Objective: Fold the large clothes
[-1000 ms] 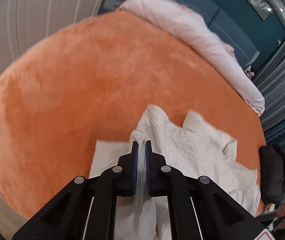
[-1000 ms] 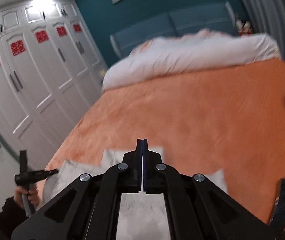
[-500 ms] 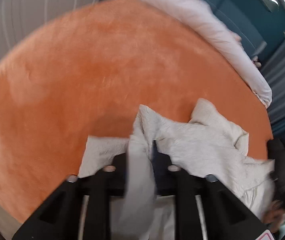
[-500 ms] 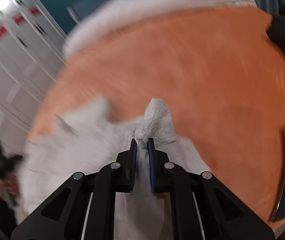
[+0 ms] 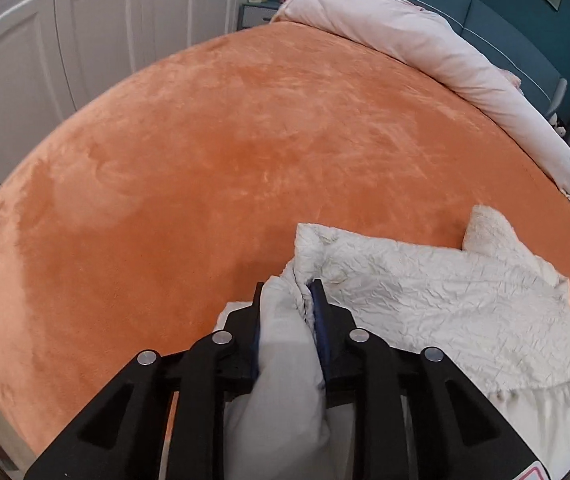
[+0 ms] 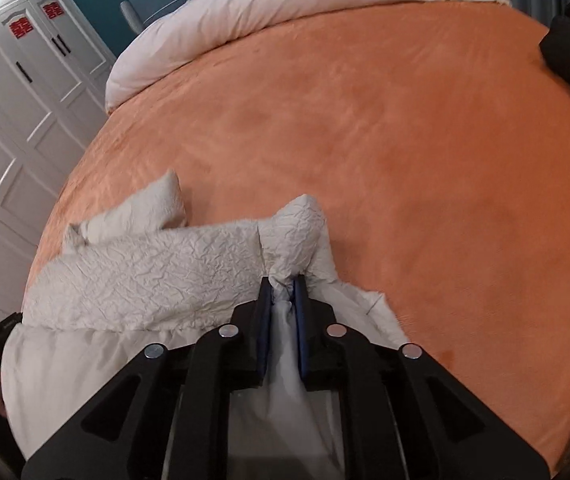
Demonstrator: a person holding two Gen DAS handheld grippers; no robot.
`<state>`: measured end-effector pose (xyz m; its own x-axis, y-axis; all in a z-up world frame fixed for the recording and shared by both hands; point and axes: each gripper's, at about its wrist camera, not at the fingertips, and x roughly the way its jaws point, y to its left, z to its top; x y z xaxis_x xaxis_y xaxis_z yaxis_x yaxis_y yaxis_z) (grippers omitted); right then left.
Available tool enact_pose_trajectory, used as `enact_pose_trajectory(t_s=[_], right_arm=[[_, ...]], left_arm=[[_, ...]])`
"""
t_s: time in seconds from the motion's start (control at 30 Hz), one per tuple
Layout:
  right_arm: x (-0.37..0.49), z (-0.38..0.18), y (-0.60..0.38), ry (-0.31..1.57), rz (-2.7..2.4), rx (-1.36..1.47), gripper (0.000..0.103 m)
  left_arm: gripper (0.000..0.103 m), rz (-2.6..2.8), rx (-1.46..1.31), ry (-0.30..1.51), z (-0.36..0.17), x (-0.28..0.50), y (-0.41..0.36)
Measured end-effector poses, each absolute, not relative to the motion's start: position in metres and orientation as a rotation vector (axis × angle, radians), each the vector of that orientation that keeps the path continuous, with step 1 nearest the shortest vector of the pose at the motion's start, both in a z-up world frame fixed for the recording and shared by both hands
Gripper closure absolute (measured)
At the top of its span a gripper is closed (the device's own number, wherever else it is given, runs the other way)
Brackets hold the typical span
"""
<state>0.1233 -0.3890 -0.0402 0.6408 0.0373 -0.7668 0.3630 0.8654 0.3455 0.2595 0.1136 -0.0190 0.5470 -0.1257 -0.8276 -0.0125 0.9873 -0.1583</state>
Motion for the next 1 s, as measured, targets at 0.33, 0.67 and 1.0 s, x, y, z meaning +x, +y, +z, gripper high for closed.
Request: enact_pose_trajectory(t_s=[0.33,0.67,1.0], right_arm=[[0.125,0.028,-0.286,0.726,-0.055,0.267,0.088],[0.159,-0.051,-0.274,0.832,0.019,0.365,0.093],[0.157,-0.031,-0.256,0.844,-0.038,0.308,0.088]], left_arm=[[0.060,-0.218,-0.142,0.757,0.077,0.203,0.063],[0.056,-0.221,0.047,0.874,-0.016,0.210,-0.008],[0.055,-0.200,0.040,0.891,-0.017,0.215,-0.008]])
